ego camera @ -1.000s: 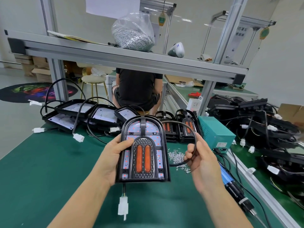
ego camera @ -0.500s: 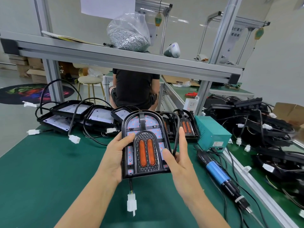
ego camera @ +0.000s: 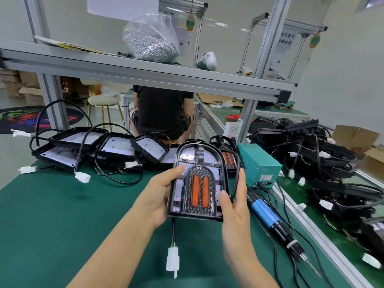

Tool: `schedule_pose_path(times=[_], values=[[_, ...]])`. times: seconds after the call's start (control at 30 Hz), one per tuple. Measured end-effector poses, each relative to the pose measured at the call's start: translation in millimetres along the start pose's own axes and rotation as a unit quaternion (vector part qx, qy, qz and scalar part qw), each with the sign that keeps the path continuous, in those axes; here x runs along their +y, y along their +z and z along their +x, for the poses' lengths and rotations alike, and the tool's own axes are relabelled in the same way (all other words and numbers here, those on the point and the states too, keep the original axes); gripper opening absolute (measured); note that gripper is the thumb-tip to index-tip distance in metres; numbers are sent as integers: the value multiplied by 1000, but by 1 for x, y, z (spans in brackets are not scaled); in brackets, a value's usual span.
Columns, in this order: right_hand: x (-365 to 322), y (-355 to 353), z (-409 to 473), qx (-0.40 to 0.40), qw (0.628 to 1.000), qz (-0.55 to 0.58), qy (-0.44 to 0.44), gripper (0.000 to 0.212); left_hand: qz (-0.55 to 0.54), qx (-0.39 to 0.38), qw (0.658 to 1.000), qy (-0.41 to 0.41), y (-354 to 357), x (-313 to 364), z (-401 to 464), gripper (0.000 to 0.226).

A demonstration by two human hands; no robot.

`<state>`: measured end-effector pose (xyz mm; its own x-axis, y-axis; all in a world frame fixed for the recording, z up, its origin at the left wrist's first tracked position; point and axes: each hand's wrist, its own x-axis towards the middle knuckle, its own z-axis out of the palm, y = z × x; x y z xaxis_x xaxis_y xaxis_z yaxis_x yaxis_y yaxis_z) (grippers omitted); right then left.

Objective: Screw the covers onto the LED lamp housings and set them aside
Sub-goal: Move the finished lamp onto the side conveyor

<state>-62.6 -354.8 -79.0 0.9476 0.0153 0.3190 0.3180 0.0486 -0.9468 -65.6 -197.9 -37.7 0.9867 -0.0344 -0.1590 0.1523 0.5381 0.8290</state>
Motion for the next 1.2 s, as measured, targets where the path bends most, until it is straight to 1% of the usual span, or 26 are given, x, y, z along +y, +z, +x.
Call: schedule_pose_path(times=[0.1, 0.17, 0.23, 0.37, 0.47, 0.57, 0.7, 0.83, 1.2], values=[[-4, -4, 5, 33, 999, 4, -6, 67, 10, -59, 998, 26, -3, -3, -2, 32], [-6, -7, 8, 46, 999, 8, -6, 67, 8, -109, 993, 43, -5, -7, -3, 42], [-8, -8, 7, 49, 999, 6, -7, 67, 3, -132, 990, 53, -6, -10, -2, 50], [-12, -15, 4, 58, 998, 14, -3, 63, -28, -131, 990, 44, 0, -15, 4, 49], [-14, -23, -1, 62, 997, 38, 14, 59, -25, -121, 991, 47, 6, -16, 10, 46], [-15, -33, -4, 67, 996, 53, 11, 60, -28, -124, 991, 40, 14, -20, 16, 40], [-15, -52, -10, 72, 995, 72, 18, 61, -31, -139, 990, 16, 27, -29, 23, 41], [-19, -74, -19, 71, 992, 94, 32, 61, -12, -146, 989, -11, 47, -41, 29, 42], [-27, -134, -39, 154, 984, 82, 35, 62, 27, -188, 979, -77, 111, -72, 43, 43]])
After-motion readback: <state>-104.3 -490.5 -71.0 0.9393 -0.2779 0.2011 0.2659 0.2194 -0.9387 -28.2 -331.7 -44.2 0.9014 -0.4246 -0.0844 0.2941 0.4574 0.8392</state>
